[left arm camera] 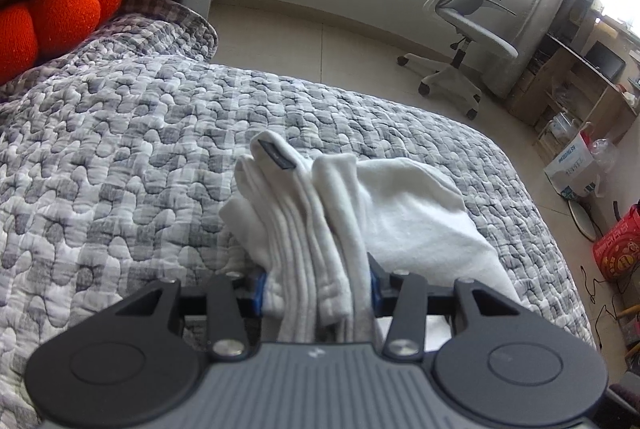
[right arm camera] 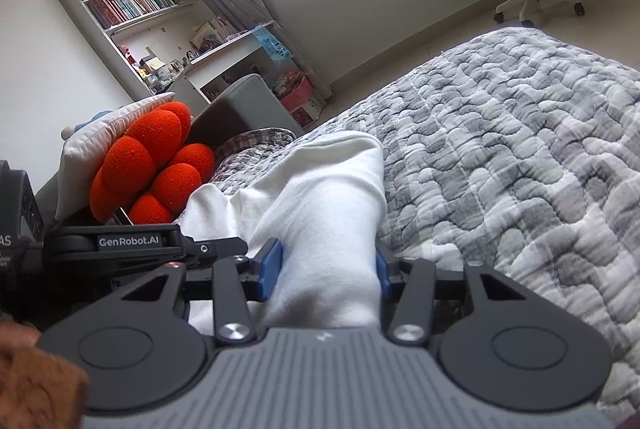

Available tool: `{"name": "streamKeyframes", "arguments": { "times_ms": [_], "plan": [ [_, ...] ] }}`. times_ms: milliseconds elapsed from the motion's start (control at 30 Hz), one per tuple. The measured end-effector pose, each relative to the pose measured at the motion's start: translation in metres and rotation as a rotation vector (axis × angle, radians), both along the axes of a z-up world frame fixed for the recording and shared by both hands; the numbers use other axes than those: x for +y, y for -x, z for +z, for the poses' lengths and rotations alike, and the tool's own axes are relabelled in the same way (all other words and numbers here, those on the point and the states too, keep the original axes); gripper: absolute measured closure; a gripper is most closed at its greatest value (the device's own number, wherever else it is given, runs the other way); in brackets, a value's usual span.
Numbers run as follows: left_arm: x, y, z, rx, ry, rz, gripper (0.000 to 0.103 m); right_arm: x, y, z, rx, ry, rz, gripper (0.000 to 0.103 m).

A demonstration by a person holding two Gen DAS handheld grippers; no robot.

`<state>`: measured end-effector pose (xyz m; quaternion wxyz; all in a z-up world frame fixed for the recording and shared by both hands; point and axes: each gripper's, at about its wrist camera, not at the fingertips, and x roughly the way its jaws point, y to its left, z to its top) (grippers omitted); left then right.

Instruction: Fold clothes

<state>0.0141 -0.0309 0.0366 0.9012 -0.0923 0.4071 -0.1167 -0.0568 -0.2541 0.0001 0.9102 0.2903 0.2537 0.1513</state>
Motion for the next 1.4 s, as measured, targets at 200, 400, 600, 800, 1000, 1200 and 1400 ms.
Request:
{"name": "streamKeyframes", "arguments": {
  "times_ms": [200,400,600,800,1000,1200,1400],
  "plan": [
    [-0.004,0.001,0.003,-0.007,-0.023,-0.018,0.059,0.006,0.001,0.004,0.005,0.032,-0.021,0.058],
    [-0.005,0.006,0.012,-0.042,-0.049,-0.039,0.062,0.015,0.007,0.009,-0.01,0.04,-0.072,0.067],
    [-0.004,0.014,0.023,-0.088,-0.081,-0.049,0.063,0.023,0.01,0.014,-0.025,0.031,-0.095,0.068],
    [0.001,0.02,0.034,-0.124,-0.066,-0.043,0.063,0.026,0.011,0.021,-0.071,0.036,-0.101,0.068],
    [0.0,0.018,0.032,-0.109,-0.08,-0.034,0.064,0.038,0.013,0.016,-0.145,0.109,-0.108,0.068],
    [0.0,0.021,0.041,-0.147,-0.084,-0.046,0.065,0.044,0.014,0.014,-0.163,0.127,-0.117,0.068],
    [0.002,0.018,0.031,-0.125,-0.107,-0.044,0.065,0.049,0.007,0.007,-0.124,0.168,-0.093,0.068]
  ]
}}
